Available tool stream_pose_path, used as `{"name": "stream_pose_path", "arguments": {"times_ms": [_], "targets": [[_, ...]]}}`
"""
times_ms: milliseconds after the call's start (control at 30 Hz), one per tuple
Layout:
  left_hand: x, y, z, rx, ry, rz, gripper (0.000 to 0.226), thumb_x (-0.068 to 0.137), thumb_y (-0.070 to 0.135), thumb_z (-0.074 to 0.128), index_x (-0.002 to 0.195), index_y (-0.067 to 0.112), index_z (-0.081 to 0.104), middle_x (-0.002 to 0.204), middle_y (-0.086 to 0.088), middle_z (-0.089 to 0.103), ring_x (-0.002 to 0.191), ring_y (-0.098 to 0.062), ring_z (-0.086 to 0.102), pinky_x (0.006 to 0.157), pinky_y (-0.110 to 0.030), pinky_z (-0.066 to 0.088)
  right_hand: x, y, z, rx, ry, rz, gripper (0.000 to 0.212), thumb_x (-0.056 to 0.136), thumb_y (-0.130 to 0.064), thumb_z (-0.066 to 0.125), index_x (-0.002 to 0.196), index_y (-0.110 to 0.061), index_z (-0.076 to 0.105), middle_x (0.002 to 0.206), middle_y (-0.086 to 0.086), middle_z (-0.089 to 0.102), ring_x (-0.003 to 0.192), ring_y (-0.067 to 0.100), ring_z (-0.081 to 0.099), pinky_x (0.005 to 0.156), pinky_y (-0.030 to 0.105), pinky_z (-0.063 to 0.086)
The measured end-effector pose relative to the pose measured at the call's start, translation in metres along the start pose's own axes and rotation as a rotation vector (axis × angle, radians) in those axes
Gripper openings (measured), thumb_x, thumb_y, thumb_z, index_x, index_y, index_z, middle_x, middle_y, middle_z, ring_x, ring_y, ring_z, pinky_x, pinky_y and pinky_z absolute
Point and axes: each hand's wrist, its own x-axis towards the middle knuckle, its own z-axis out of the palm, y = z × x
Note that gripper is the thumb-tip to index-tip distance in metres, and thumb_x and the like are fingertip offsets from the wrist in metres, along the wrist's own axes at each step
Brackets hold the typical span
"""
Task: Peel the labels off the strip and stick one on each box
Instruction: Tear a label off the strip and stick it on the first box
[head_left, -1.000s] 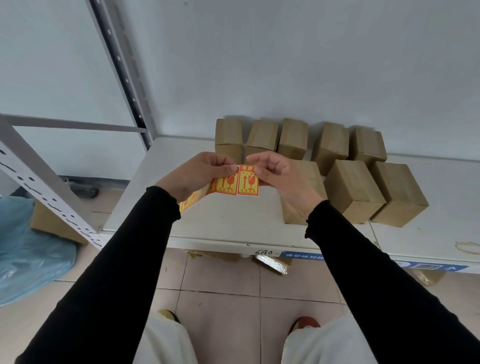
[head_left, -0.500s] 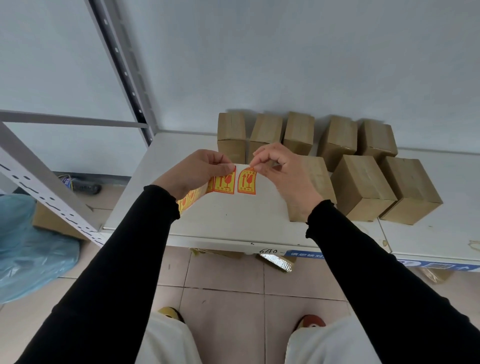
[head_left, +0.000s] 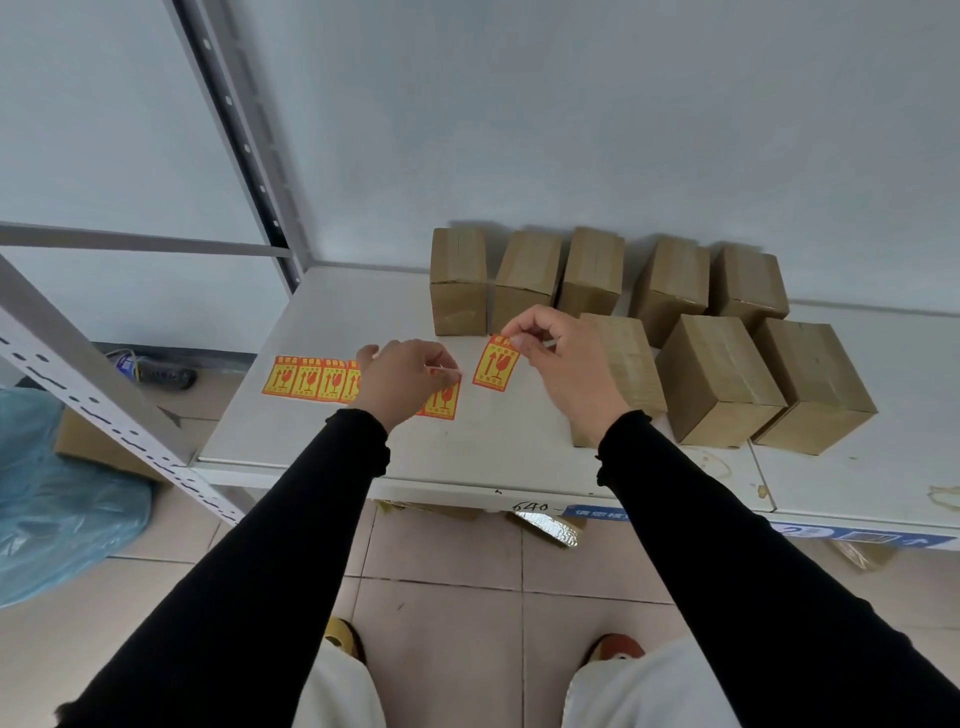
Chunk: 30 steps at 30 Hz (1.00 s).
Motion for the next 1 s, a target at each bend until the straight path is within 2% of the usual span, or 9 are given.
{"name": "stream_pose_path", "arguments": {"times_ms": [67,133,200,233,300,567,733,833,1000], "targets": [[0.003,-0.002,0.006,0.037,0.101,0.023,0.022,0.092,0.046,0.062,0.111,0.038,0.068,0.119,0.009,0.065,0.122,-0.020,0.052,0.113,-0.054,0.022,0.002,0.002,0.003,-0.019,0.007,0.009,0.016,0.100,-0.016,0.059,0.089,-0.024,0.068,0.087,-0.012,0.069,0.090,0.007,0.066,0.079,0.027,0.055],[0.005,0.005,0.001,-0.140,0.196,0.068,0.024,0.093,0.042,0.062,0.116,0.035,0.067,0.125,0.010,0.064,0.120,-0.016,0.054,0.109,-0.050,0.035,0.005,0.003,0.005,-0.052,0.020,0.017,0.016,0.100,-0.016,0.059,0.089,-0.024,0.068,0.087,-0.012,0.069,0.089,0.005,0.065,0.078,0.022,0.053],[0.003,0.020,-0.010,-0.470,0.220,0.126,0.015,0.095,0.038,0.063,0.104,0.030,0.071,0.107,0.014,0.071,0.101,-0.006,0.061,0.091,-0.033,0.048,0.008,0.003,0.007,-0.076,0.036,0.020,0.016,0.100,-0.016,0.059,0.089,-0.024,0.069,0.087,-0.012,0.069,0.088,0.003,0.065,0.077,0.019,0.052],[0.002,0.027,-0.015,-0.571,0.223,0.148,0.012,0.095,0.035,0.064,0.098,0.028,0.072,0.096,0.014,0.071,0.093,-0.004,0.062,0.083,-0.025,0.048,0.011,0.003,0.007,-0.084,0.042,0.016,0.017,0.099,-0.016,0.059,0.089,-0.024,0.069,0.087,-0.012,0.069,0.087,0.003,0.064,0.076,0.018,0.051],[-0.002,0.036,-0.021,-0.609,0.217,0.174,0.008,0.092,0.034,0.068,0.087,0.028,0.071,0.084,0.013,0.070,0.083,-0.004,0.061,0.073,-0.017,0.045,0.016,0.002,0.007,-0.094,0.043,0.002,0.017,0.099,-0.015,0.059,0.089,-0.024,0.069,0.087,-0.012,0.069,0.086,0.002,0.064,0.074,0.017,0.049],[0.008,0.026,-0.011,-0.560,0.140,0.060,0.015,0.085,0.040,0.074,0.076,0.028,0.073,0.073,0.011,0.070,0.072,-0.011,0.061,0.071,-0.035,0.051,0.048,0.001,0.005,-0.068,0.051,-0.021,0.016,0.099,-0.015,0.058,0.092,-0.022,0.070,0.091,-0.011,0.069,0.090,0.003,0.064,0.077,0.017,0.050],[0.015,0.034,-0.021,-0.746,0.143,0.005,0.014,0.086,0.029,0.076,0.076,0.021,0.074,0.072,0.004,0.072,0.068,-0.009,0.062,0.072,-0.034,0.053,0.067,-0.003,0.005,0.032,0.055,-0.010,0.018,0.097,-0.016,0.063,0.113,-0.022,0.069,0.092,-0.011,0.067,0.089,0.005,0.063,0.082,0.022,0.052],[0.022,0.034,-0.026,-0.803,0.156,-0.008,0.015,0.086,0.030,0.076,0.078,0.018,0.076,0.076,-0.003,0.075,0.073,-0.021,0.066,0.076,-0.038,0.055,0.082,-0.003,0.002,0.074,0.115,0.058,0.010,0.094,-0.022,0.068,0.104,-0.022,0.068,0.092,-0.010,0.068,0.085,0.011,0.064,0.079,0.028,0.056],[0.036,0.034,-0.033,-0.850,0.132,-0.009,0.016,0.089,0.028,0.074,0.084,0.012,0.077,0.078,-0.001,0.075,0.067,0.000,0.063,0.064,-0.010,0.045,0.107,-0.004,0.002,0.064,0.060,0.088,0.014,0.097,-0.025,0.063,0.090,-0.015,0.068,0.083,-0.003,0.068,0.078,0.020,0.063,0.074,0.036,0.055]]}}
